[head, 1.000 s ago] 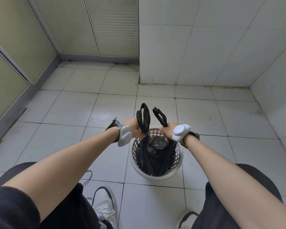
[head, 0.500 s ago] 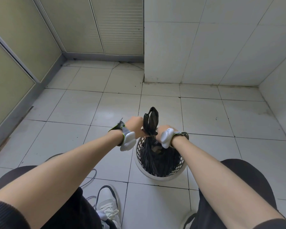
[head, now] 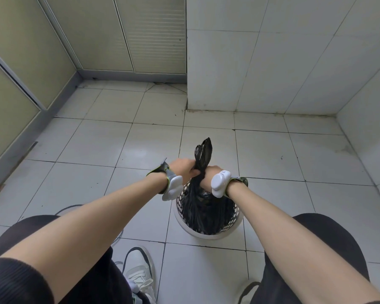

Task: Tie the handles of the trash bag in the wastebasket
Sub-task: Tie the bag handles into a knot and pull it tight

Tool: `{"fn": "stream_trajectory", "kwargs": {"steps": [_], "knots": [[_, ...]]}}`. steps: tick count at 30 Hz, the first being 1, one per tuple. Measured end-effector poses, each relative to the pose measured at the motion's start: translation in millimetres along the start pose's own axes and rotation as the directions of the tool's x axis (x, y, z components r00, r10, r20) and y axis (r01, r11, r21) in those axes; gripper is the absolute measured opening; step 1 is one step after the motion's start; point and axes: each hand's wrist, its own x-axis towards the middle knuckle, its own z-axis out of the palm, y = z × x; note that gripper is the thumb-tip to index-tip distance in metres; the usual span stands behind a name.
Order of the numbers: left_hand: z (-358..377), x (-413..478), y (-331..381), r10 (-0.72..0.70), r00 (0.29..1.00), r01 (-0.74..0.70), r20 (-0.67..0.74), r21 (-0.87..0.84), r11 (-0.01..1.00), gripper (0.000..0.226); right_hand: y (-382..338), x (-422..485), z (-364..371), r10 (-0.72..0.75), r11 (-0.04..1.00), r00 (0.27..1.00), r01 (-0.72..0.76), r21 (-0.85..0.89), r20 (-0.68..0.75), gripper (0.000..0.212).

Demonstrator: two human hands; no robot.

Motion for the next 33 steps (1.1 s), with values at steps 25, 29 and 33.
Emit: {"fn": "stream_trajectory", "kwargs": {"steps": [25, 29, 33], "knots": [[7, 17, 7, 0.062, 0.997, -0.066, -0.043, -0.085, 0.994, 0.034, 34, -23, -25, -0.179, 0.981, 0.983, 0.181, 0.075, -0.035, 0.013], [10, 15, 5, 0.112, 0.992, -0.110, 0.058, -0.040, 0.993, 0.032, 36, -25, -26, -0.231, 0.956, 0.972, 0.233, 0.177, -0.033, 0.015], [14, 14, 7, 0.109, 0.992, -0.111, 0.063, 0.036, 0.993, 0.019, 35, -21, -26, -0.228, 0.960, 0.973, 0.228, 0.162, -0.016, 0.009]]}}
